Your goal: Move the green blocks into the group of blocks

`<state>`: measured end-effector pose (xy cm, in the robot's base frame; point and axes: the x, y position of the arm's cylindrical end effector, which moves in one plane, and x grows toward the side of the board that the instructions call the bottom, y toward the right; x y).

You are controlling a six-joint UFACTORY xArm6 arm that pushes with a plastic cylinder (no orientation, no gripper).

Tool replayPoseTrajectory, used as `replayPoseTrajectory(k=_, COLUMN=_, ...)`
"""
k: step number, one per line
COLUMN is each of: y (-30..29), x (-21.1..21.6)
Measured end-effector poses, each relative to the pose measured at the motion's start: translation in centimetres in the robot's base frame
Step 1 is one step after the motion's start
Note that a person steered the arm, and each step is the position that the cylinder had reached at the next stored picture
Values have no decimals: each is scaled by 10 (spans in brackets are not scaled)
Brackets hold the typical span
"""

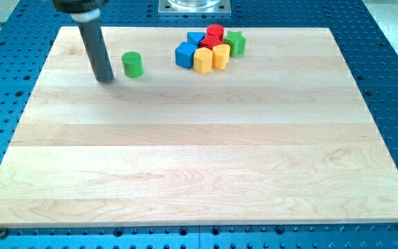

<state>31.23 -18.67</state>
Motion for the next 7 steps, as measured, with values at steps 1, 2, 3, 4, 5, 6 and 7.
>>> replayPoseTrajectory(k=1, y=54, x=-9)
replayPoseTrajectory(k=2, y=135, x=66)
replayPoseTrajectory(k=3, y=79, x=59)
replayPoseTrajectory(k=4, y=134, x=82)
replayPoseTrajectory(k=5, y=186, x=86)
replayPoseTrajectory(k=6, y=173, x=115)
replayPoseTrajectory(k=7, y=236, x=100)
